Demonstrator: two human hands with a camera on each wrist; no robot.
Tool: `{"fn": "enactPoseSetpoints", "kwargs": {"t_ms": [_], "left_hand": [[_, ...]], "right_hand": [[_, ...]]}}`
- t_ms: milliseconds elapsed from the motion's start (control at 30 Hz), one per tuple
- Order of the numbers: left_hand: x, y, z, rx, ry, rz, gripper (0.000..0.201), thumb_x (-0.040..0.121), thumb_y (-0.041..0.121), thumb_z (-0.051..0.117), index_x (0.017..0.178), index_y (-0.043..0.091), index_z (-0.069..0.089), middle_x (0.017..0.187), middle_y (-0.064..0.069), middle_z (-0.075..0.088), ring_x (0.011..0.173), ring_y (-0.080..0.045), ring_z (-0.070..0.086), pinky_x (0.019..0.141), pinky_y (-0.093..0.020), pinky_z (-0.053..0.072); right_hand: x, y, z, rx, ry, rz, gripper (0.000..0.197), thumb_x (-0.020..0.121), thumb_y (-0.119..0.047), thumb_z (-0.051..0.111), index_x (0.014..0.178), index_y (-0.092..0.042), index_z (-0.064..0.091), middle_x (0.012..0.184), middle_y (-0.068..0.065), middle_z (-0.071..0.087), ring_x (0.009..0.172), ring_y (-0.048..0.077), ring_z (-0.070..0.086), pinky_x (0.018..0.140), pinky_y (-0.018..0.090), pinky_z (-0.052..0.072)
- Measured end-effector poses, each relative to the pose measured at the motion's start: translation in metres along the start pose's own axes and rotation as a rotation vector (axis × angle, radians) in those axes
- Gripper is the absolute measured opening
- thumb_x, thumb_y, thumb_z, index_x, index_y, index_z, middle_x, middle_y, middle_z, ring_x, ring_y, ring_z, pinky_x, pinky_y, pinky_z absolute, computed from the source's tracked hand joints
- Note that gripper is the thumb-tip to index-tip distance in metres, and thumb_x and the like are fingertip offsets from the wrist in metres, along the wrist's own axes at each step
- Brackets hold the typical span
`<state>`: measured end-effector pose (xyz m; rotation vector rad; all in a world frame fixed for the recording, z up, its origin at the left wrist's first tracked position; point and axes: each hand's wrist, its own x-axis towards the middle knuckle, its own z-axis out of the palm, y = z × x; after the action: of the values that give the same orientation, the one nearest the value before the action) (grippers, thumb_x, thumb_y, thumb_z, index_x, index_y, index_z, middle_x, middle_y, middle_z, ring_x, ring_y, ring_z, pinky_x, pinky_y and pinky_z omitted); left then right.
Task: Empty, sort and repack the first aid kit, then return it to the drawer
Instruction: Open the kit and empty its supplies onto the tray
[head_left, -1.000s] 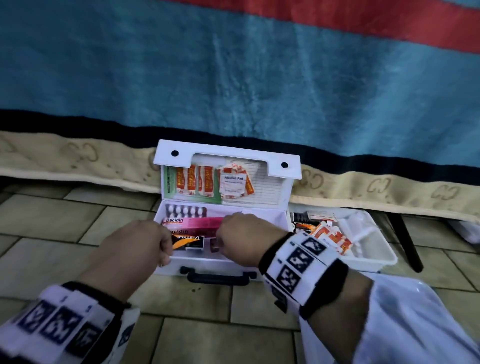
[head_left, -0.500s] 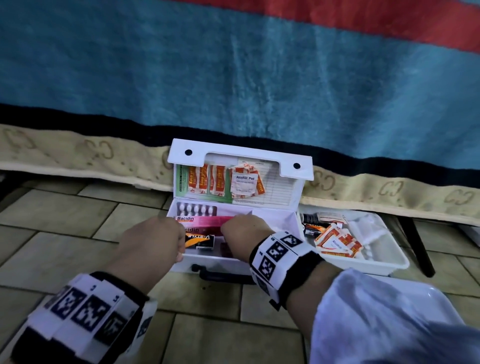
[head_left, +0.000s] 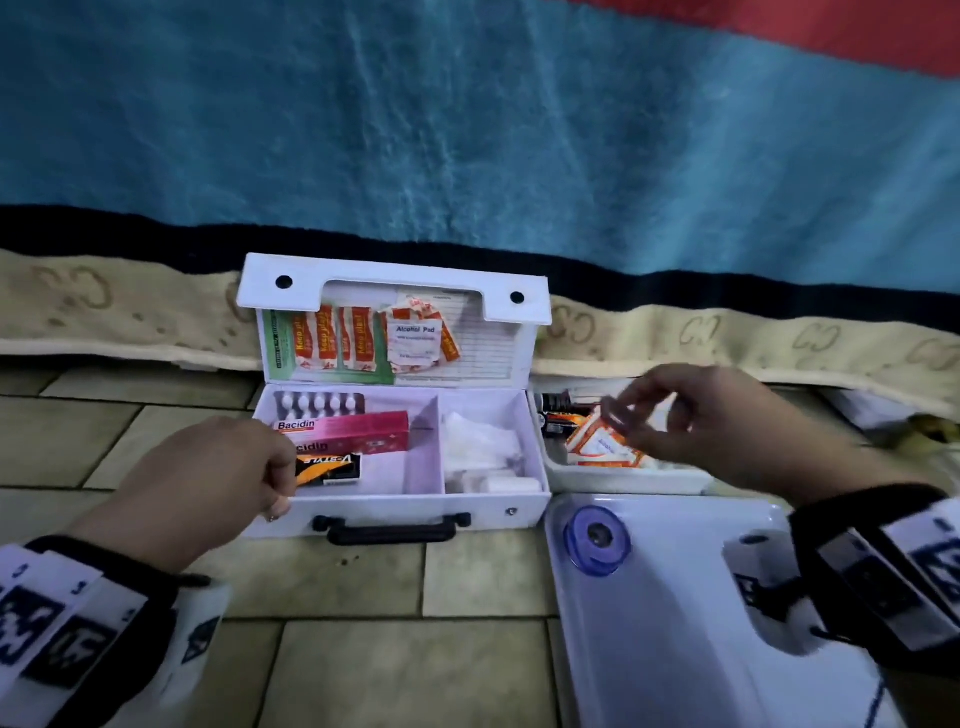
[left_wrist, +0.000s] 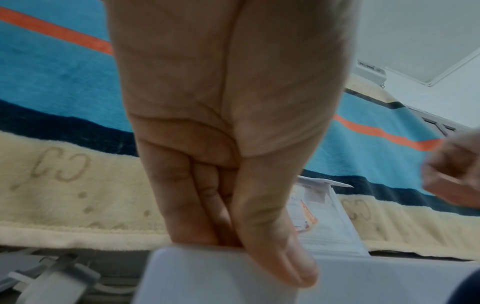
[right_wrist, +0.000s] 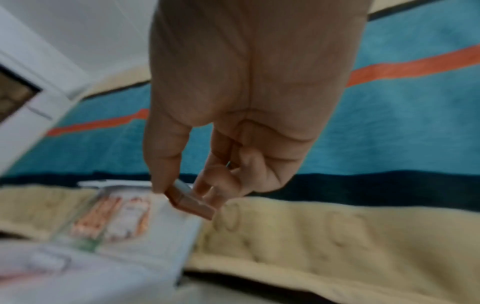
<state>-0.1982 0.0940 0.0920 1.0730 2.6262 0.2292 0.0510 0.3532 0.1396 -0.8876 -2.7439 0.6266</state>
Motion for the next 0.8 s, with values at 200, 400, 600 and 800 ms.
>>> {"fn": "enactPoseSetpoints", "kwargs": {"t_ms": [200, 400, 600, 800], "left_hand": [[0.008, -0.007, 0.005, -0.005, -0.022, 0.010, 0.034, 0.064, 0.014, 0.076, 0.059, 0.045, 0.062, 0.059, 0.014, 0.066, 0.063, -0.005, 0.060, 0.063, -0.034, 0.051], [0.012, -0.012, 0.009, 0.016, 0.015, 0.029, 0.037, 0.060, 0.013, 0.080, 0.057, 0.046, 0.062, 0.058, 0.016, 0.064, 0.062, -0.004, 0.057, 0.063, -0.035, 0.050], [0.009, -0.011, 0.009, -0.010, 0.023, 0.024, 0.038, 0.062, 0.012, 0.079, 0.056, 0.046, 0.062, 0.058, 0.022, 0.063, 0.062, -0.004, 0.059, 0.065, -0.035, 0.051], [0.001, -0.005, 0.008, -0.035, 0.047, -0.018, 0.027, 0.064, 0.016, 0.077, 0.054, 0.036, 0.062, 0.062, 0.011, 0.061, 0.065, -0.003, 0.055, 0.060, -0.027, 0.044]], "right_hand": [[-0.043, 0.046, 0.026, -0.114, -0.157, 0.184, 0.017, 0.074, -0.031, 0.076, 0.081, -0.036, 0.062, 0.077, -0.015, 0.066, 0.054, -0.004, 0.051, 0.052, 0.010, 0.040], [-0.039, 0.036, 0.052, -0.020, -0.112, 0.087, 0.014, 0.078, -0.036, 0.071, 0.087, -0.027, 0.067, 0.078, -0.011, 0.064, 0.057, -0.006, 0.053, 0.052, 0.009, 0.038], [-0.028, 0.031, 0.064, -0.142, -0.205, 0.017, 0.018, 0.077, -0.026, 0.069, 0.094, -0.031, 0.064, 0.088, -0.016, 0.055, 0.059, -0.007, 0.047, 0.055, 0.008, 0.034], [-0.014, 0.003, 0.060, -0.155, -0.144, -0.034, 0.018, 0.079, -0.035, 0.067, 0.096, -0.028, 0.066, 0.090, -0.015, 0.055, 0.068, -0.001, 0.047, 0.069, 0.022, 0.042]]}}
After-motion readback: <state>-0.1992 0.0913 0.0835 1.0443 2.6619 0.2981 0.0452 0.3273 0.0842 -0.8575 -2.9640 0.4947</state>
